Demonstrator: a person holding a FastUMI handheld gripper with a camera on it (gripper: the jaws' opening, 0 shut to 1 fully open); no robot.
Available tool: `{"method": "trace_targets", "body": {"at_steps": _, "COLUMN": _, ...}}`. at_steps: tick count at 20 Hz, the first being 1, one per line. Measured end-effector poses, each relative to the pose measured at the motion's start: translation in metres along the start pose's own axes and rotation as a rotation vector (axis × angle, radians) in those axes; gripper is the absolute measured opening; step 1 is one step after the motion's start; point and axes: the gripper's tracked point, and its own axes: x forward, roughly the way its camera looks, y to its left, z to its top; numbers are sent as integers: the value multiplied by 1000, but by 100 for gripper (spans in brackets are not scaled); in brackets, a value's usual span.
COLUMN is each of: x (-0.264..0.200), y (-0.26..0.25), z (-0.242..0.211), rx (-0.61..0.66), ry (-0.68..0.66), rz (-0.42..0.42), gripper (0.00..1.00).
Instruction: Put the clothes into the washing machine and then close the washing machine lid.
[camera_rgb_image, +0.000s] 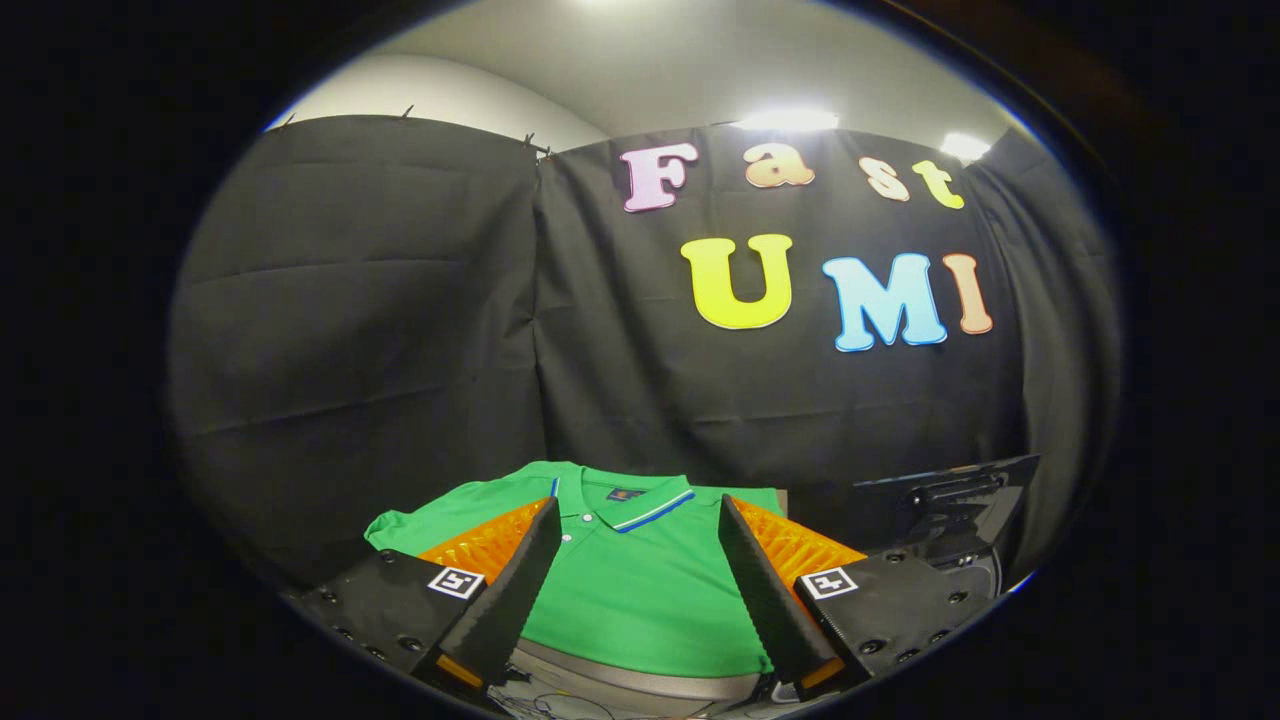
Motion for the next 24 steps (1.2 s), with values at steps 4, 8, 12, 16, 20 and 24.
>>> {"method": "trace_targets", "body": {"at_steps": 4, "x": 28, "y": 13, "z": -13, "rx": 19, "ry": 75, "rz": 15, "gripper": 99}}
{"method": "trace_targets", "body": {"at_steps": 8, "x": 57, "y": 32, "z": -33, "rx": 67, "ry": 174, "rz": 61, "gripper": 97}}
{"method": "trace_targets", "body": {"at_steps": 12, "x": 77, "y": 43, "z": -45, "rx": 58, "ry": 237, "rz": 72, "gripper": 97}}
{"method": "trace_targets", "body": {"at_steps": 16, "x": 95, "y": 52, "z": -57, "rx": 6, "ry": 300, "rz": 74, "gripper": 97}}
{"method": "trace_targets", "body": {"at_steps": 20, "x": 104, "y": 67, "z": -72, "rx": -43, "ry": 352, "rz": 92, "gripper": 97}}
{"method": "trace_targets", "body": {"at_steps": 24, "x": 110, "y": 74, "z": -90, "rx": -37, "ry": 429, "rz": 91, "gripper": 97}}
